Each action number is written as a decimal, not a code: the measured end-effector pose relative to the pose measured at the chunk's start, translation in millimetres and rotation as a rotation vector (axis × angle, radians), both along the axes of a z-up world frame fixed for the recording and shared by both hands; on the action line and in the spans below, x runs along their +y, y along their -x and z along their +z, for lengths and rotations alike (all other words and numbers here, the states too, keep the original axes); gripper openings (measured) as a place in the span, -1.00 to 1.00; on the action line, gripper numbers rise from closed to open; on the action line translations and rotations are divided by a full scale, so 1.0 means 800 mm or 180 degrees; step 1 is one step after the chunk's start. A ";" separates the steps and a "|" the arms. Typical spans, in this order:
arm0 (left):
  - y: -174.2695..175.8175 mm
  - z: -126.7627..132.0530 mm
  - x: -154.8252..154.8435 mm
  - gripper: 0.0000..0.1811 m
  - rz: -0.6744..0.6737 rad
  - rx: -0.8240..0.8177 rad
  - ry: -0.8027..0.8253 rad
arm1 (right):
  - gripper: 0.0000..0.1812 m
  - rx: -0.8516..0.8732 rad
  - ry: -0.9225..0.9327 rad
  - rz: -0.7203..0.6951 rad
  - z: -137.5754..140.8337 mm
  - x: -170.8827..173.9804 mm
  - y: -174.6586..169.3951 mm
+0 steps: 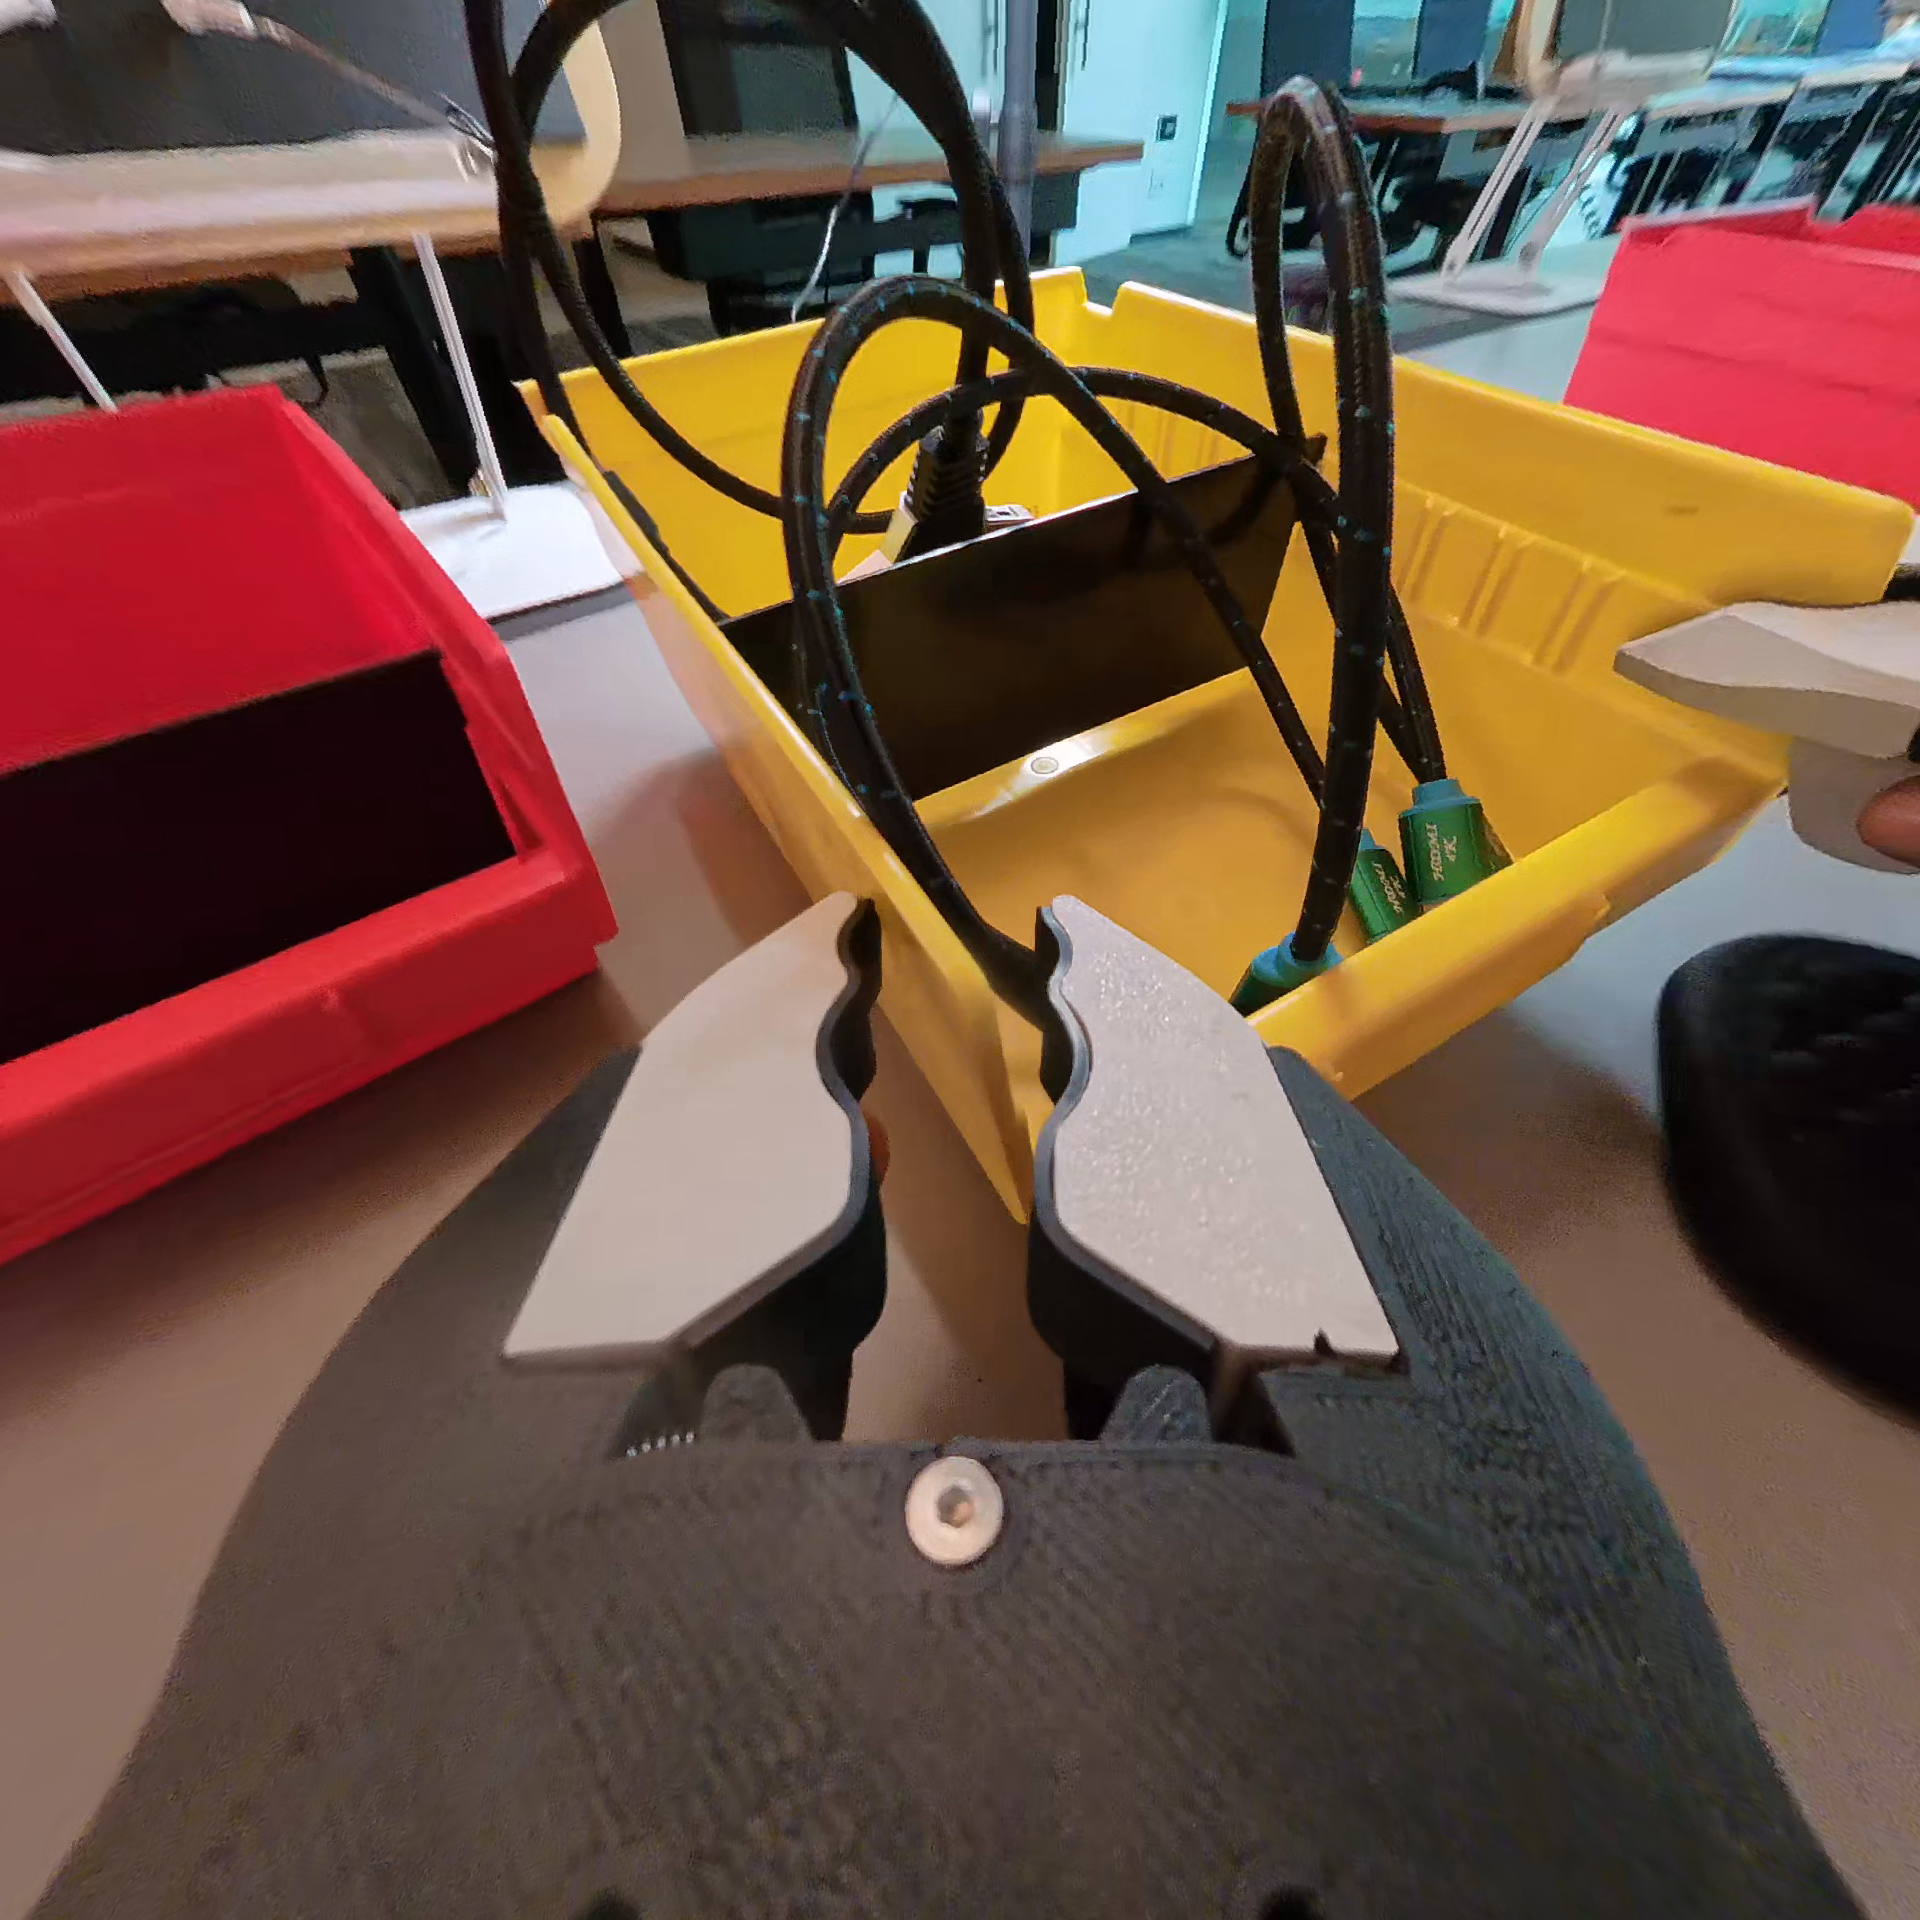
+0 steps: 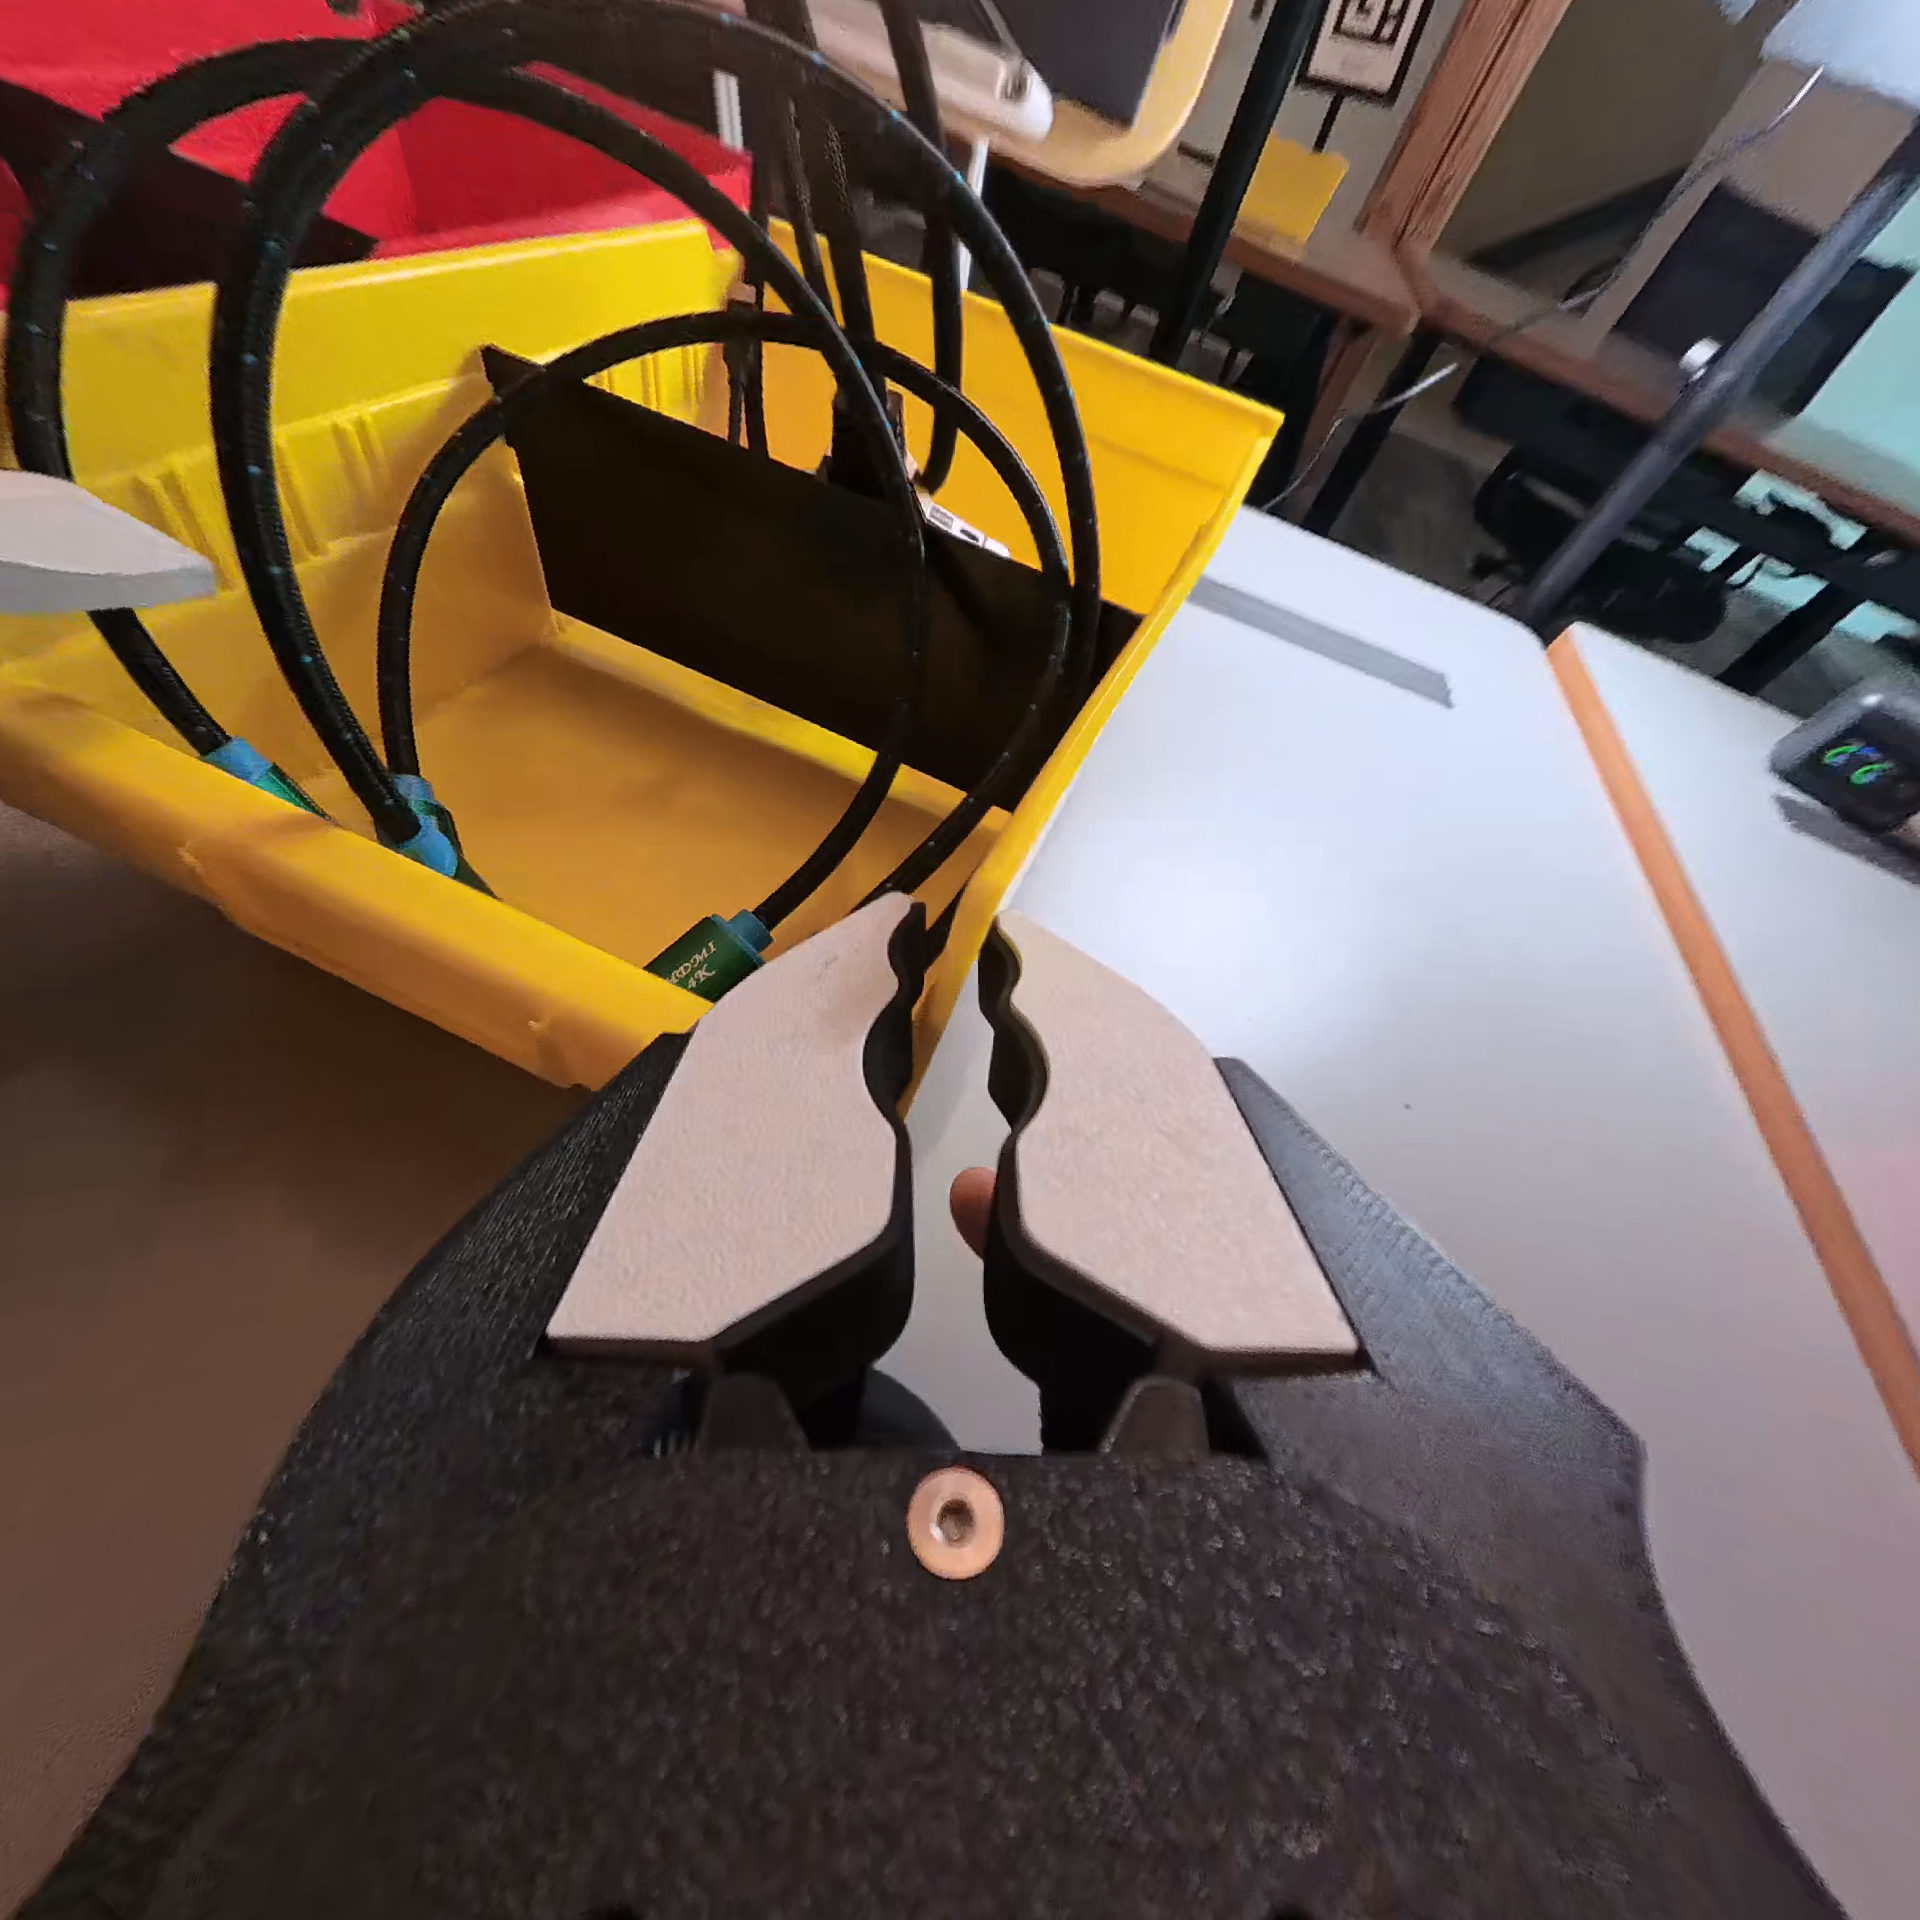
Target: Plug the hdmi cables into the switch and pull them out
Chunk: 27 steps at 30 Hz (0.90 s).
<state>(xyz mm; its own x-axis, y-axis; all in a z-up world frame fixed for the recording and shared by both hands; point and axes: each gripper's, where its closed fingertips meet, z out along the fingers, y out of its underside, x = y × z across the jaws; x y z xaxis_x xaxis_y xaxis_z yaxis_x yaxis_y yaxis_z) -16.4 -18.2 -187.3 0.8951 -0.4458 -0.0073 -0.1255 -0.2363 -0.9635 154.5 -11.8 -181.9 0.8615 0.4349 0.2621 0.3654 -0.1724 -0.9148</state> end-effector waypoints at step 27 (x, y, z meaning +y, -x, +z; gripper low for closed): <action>0.504 0.067 -0.161 -0.85 0.2273 -0.0148 -0.0167 | -0.83 0.0333 -0.0083 0.2204 0.067 -0.064 0.524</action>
<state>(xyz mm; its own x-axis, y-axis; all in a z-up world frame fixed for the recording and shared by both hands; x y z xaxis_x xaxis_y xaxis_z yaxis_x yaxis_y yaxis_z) -419.7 -147.3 -133.5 0.9680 0.2490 0.0324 0.0838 -0.1985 -0.9765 -265.0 -62.9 -128.6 0.4097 0.8875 0.2109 0.2930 0.0909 -0.9518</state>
